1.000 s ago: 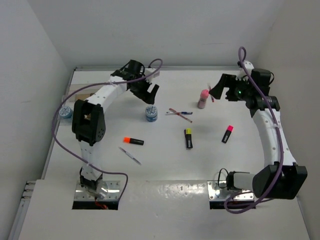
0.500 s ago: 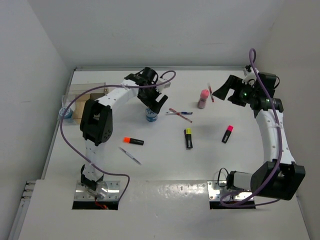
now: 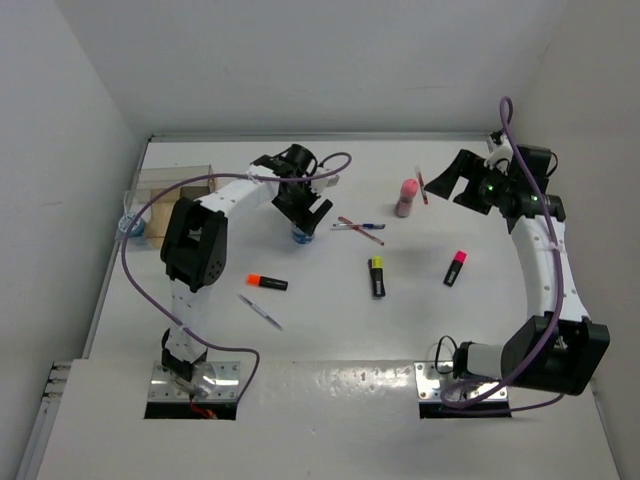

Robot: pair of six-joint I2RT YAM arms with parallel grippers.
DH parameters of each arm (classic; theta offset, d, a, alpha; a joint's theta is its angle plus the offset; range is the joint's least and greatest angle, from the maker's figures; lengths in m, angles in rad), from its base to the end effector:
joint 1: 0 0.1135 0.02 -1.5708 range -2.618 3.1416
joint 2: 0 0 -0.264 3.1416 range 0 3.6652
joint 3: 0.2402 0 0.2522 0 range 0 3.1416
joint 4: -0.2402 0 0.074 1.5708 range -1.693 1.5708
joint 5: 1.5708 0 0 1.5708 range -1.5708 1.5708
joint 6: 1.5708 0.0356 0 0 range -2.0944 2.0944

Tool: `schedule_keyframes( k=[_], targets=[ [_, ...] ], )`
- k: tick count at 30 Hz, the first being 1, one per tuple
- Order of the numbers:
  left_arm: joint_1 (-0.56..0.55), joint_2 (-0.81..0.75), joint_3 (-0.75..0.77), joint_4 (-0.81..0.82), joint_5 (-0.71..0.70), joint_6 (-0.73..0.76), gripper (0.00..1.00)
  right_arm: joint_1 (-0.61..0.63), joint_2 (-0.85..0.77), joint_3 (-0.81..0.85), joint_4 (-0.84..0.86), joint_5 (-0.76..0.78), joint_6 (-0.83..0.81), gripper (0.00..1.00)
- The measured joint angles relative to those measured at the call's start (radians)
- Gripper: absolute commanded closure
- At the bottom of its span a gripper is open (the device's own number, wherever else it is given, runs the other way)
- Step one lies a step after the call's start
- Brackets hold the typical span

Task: Sort the stationery into containers

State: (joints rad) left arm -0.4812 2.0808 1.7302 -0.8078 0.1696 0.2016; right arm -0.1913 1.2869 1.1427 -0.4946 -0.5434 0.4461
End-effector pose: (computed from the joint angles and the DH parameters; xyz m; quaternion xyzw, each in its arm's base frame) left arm 0.3901 -0.2105 0.2162 0.3429 0.9132 -0.1105 0.1905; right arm 0.2793 -0.0354 0.3288 0.1552 0.8550 0.2928 0.3989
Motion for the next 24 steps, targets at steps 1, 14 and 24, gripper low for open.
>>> schedule_keyframes(
  k=[1,14,24],
  targets=[
    [-0.001,0.000,0.000,0.002,-0.003,0.000,0.07,-0.001,0.002,0.000,0.000,-0.002,0.000,0.01],
    [-0.036,0.034,0.040,0.003,-0.047,0.000,0.21,-0.003,0.015,-0.001,0.000,-0.008,0.000,0.01],
    [-0.032,0.034,0.060,-0.033,-0.077,0.001,0.37,-0.003,0.019,-0.001,0.000,-0.008,-0.009,0.01]
  ],
)
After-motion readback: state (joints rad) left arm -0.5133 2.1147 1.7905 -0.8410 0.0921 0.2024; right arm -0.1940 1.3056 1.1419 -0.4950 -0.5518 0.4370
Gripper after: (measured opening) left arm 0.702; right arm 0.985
